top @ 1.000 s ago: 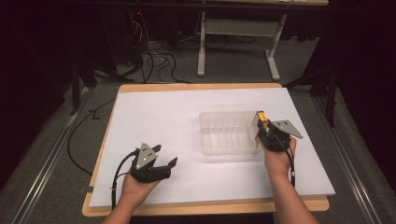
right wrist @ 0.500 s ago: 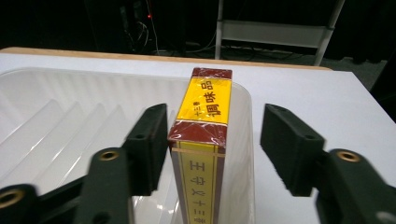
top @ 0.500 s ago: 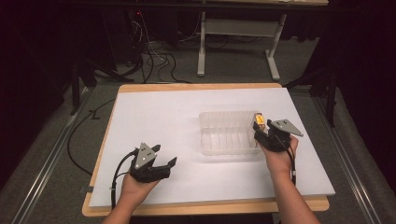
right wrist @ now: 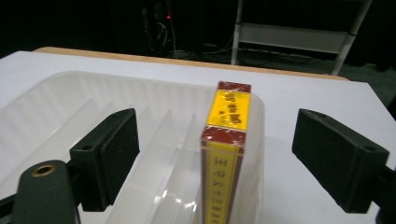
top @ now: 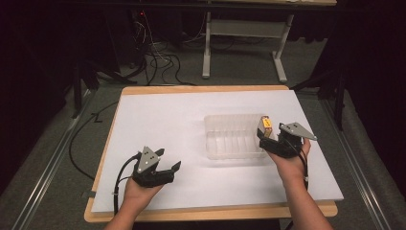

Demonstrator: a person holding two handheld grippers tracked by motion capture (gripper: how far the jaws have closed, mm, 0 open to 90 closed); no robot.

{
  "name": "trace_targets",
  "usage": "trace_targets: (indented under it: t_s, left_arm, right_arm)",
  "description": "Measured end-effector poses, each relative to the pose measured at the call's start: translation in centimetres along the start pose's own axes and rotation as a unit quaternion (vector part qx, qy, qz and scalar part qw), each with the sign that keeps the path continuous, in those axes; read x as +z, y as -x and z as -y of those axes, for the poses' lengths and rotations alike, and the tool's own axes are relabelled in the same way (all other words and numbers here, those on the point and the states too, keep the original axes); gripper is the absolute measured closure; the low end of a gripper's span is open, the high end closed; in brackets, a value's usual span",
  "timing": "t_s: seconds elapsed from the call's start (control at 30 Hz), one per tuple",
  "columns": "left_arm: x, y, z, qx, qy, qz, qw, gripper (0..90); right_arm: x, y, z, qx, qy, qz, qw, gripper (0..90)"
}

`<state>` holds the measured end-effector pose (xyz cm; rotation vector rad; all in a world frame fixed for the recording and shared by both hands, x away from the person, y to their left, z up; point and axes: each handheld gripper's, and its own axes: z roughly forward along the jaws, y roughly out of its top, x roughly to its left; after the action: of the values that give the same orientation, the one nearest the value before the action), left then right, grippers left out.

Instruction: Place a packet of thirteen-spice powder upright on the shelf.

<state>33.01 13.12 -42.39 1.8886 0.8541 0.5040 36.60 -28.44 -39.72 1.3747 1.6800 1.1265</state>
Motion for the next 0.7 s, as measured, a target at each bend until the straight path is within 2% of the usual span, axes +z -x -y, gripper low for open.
trace_targets:
  t_s: [0.2, 0.4, 0.5, 0.57, 0.63, 0.67, 0.7]
  left_arm:
    - [0.0, 0.2, 0.0, -0.003, 0.001, 0.008, 1.0, 26.1]
    - [0.1, 0.9, -0.1, -0.007, 0.002, 0.023, 0.9997, 25.0]
    - [0.3, 1.6, -0.1, -0.01, -0.001, 0.035, 0.9993, 24.0]
    - [0.5, 2.2, 0.0, -0.005, -0.008, 0.043, 0.999, 23.5]
    - [0.9, 2.9, 0.1, -0.001, -0.013, 0.048, 0.9987, 22.8]
    - [1.1, 3.3, 0.1, 0.003, -0.017, 0.052, 0.9985, 22.5]
    - [1.3, 3.7, 0.1, 0.006, -0.019, 0.053, 0.9984, 22.1]
  right_arm:
    - [-2.3, -1.3, 0.1, -0.015, 0.004, -0.028, 0.9995, 12.4]
    - [-4.2, -3.3, 1.4, -0.043, -0.002, -0.062, 0.9971, 9.7]
    - [-4.9, -4.3, 2.4, -0.055, -0.01, -0.078, 0.9954, 8.8]
    - [-5.3, -4.9, 3.4, -0.061, -0.006, -0.085, 0.9944, 8.8]
    - [-5.3, -5.1, 4.7, -0.052, -0.006, -0.095, 0.9941, 9.2]
    - [-5.2, -5.2, 5.3, -0.048, -0.019, -0.104, 0.9932, 9.0]
    - [-4.9, -5.4, 5.7, -0.058, -0.032, -0.109, 0.9919, 8.7]
